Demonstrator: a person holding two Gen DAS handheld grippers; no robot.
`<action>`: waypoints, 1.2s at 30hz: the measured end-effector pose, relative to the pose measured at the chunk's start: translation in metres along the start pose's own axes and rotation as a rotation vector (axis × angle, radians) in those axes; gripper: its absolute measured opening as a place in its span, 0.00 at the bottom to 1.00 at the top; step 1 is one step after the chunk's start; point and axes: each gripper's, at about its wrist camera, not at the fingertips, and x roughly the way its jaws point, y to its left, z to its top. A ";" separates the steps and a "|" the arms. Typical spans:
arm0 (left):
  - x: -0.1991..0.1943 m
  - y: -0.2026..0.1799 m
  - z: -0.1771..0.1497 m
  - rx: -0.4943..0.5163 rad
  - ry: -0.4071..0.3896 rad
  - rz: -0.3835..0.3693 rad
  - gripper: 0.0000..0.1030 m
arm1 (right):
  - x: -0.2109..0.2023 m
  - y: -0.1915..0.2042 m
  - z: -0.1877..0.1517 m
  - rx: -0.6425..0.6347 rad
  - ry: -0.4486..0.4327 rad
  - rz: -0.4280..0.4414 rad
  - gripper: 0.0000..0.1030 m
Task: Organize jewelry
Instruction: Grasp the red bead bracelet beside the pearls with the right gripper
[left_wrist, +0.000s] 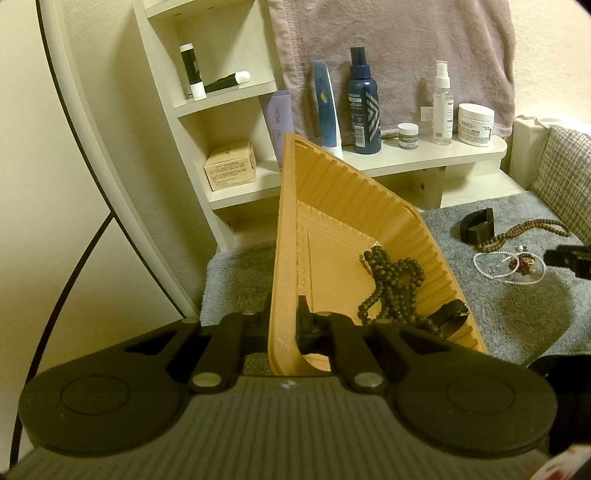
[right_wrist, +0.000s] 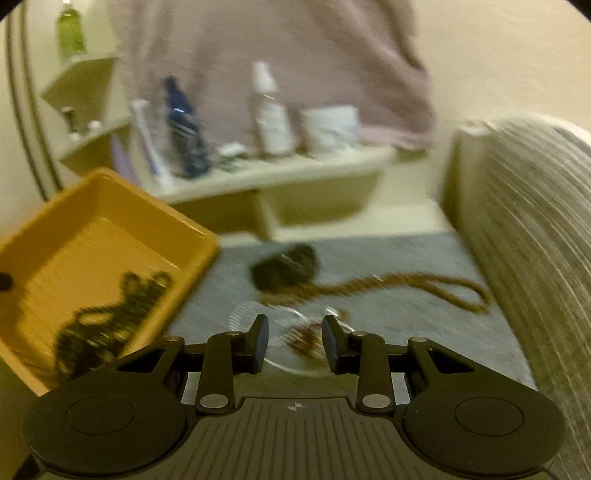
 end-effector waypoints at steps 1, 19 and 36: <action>0.000 0.000 0.000 0.000 0.000 0.000 0.07 | 0.000 -0.004 -0.002 -0.003 -0.001 -0.018 0.32; -0.001 -0.003 0.001 0.009 0.002 0.007 0.07 | 0.028 0.006 -0.001 -0.116 0.041 0.002 0.29; -0.001 -0.003 0.001 0.008 0.003 0.007 0.07 | 0.058 0.039 -0.012 -0.421 0.085 -0.090 0.17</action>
